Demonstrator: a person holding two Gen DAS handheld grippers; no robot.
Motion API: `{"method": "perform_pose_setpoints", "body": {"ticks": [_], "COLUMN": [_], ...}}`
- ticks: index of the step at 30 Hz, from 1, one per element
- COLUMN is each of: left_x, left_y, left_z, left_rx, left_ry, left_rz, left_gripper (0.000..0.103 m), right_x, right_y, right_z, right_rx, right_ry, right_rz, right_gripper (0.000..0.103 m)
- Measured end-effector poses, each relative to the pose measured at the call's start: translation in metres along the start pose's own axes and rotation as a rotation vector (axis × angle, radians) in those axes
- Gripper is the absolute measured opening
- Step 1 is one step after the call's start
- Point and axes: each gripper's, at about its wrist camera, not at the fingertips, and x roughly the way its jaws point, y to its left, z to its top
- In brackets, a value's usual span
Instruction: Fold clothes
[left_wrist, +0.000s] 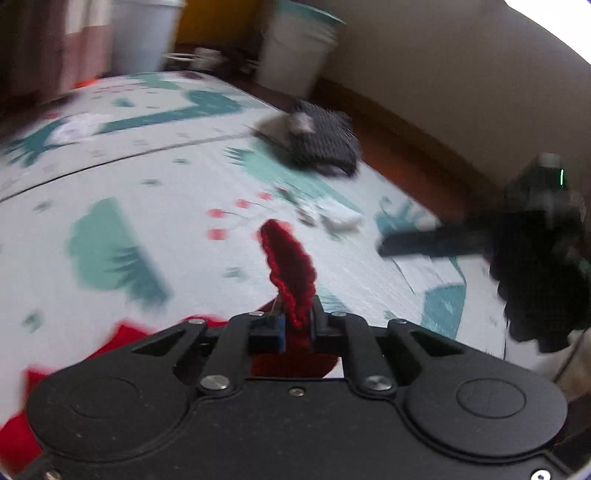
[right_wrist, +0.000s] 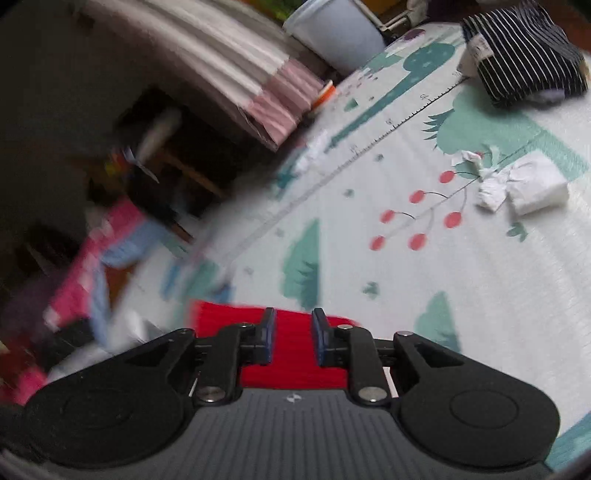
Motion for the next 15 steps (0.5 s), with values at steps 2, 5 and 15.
{"method": "perform_pose_setpoints", "body": {"ticks": [2, 5, 15], "left_x": [-0.025, -0.053, -0.093], "left_y": [0.020, 0.049, 0.100], "left_z": [-0.008, -0.023, -0.090], "left_rx": [-0.067, -0.167, -0.392], "left_ry": [-0.033, -0.064, -0.059], "left_rz": [0.039, 0.091, 0.174], "left_gripper": [0.009, 0.009, 0.009], "right_x": [0.016, 0.043, 0.109], "right_y": [0.014, 0.038, 0.116], "right_z": [-0.009, -0.025, -0.076], "right_rx": [-0.100, -0.257, -0.726], "right_ry": [0.045, 0.104, 0.216], "right_rz": [-0.068, -0.119, -0.135], "right_gripper": [0.024, 0.027, 0.030]}}
